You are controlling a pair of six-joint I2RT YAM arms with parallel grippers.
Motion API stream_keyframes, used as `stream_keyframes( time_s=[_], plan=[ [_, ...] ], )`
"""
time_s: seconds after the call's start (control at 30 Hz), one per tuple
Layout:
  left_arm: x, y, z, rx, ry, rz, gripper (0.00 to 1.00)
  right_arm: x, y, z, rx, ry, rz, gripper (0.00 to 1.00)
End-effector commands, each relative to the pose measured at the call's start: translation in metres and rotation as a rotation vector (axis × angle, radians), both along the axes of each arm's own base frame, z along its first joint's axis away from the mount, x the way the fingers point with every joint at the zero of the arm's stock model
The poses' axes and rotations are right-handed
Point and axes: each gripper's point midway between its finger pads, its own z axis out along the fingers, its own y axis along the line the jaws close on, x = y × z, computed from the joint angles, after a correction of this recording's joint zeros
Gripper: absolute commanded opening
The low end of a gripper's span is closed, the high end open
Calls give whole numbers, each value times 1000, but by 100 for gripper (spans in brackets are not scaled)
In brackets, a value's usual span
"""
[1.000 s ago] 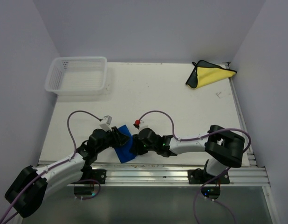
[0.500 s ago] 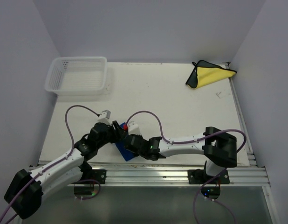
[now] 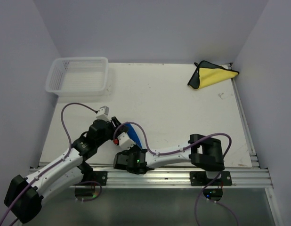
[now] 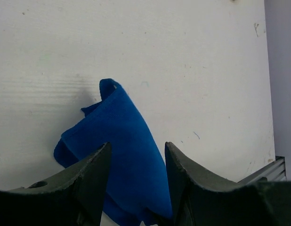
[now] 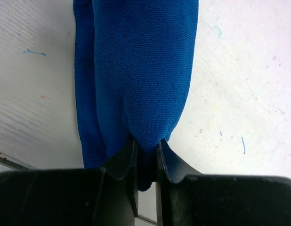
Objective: Roll the towels
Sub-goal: Roll the towel
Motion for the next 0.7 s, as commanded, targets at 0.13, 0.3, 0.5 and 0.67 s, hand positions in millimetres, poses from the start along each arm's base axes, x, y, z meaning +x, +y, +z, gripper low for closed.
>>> stream_keyframes(
  time_s=[0.13,0.3,0.5,0.67],
  plan=[
    [3,-31,36,-159,-56,-104,53,4,-7,9,-233,-145,18,1],
    [-2,-36,44,-195,-67,-135,52,-3,1,8,-285,-170,40,1],
    [-11,-37,49,-231,-78,-163,52,-8,7,6,-298,-170,53,2],
    [-18,-38,44,-298,-68,-162,52,-8,9,11,-289,-204,36,3]
  ],
)
